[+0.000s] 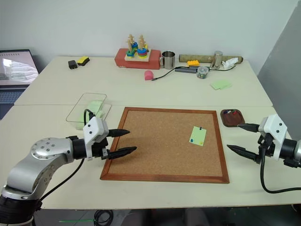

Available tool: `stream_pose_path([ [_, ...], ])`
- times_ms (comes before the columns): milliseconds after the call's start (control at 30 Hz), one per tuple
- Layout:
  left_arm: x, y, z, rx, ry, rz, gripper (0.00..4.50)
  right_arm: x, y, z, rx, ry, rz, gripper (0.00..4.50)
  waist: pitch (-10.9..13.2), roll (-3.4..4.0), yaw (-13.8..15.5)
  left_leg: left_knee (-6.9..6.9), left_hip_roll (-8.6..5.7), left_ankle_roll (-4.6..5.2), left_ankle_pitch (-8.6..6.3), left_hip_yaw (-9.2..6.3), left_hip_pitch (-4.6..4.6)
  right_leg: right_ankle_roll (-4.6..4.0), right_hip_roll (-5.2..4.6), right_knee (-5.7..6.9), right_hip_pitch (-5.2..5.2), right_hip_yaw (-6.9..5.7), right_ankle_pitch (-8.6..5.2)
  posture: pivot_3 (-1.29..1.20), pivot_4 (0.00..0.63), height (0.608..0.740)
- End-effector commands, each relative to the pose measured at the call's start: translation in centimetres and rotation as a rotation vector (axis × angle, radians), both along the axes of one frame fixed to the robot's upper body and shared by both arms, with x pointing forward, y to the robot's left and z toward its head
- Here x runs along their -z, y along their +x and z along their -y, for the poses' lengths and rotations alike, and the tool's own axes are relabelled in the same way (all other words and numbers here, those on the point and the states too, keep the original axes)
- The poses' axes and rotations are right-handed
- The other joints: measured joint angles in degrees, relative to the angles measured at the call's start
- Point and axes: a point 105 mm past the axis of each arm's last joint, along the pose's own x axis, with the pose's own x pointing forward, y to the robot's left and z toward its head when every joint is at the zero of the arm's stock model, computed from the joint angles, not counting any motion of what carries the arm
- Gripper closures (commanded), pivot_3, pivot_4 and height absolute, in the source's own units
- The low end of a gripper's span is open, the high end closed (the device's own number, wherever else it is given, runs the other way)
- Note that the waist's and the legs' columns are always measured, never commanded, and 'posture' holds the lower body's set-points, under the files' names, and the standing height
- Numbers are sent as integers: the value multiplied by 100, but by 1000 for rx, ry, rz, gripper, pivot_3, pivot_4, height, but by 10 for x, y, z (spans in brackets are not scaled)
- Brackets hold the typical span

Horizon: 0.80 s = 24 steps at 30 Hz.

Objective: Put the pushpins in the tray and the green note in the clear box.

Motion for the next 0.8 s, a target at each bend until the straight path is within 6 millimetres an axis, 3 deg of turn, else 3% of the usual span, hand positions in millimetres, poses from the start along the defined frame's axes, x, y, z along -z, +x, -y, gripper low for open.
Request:
stream_pose_path([
  [33,3,2,15,56,-10,13,1885,-13,2,-12,-33,16,46,0,0,0,-3,1,-1,0,0,1,1,0,0,0,1,1,0,0,150,740],
  [200,24,14,46,95,-74,-1,2809,-5,12,-33,-78,34,33,0,-2,2,0,4,-2,0,0,-2,2,2,1,2,4,-1,3,0,150,740],
  [467,44,31,62,82,-148,-29,4490,9,41,-50,-41,83,2,0,-2,2,-2,6,-4,0,1,-5,2,-9,1,4,4,0,15,0,150,740],
  [800,75,32,68,89,-86,-58,4490,34,83,-67,19,112,-4,0,-5,7,-3,6,-7,0,1,-5,4,-10,-2,5,5,0,17,0,150,740],
])
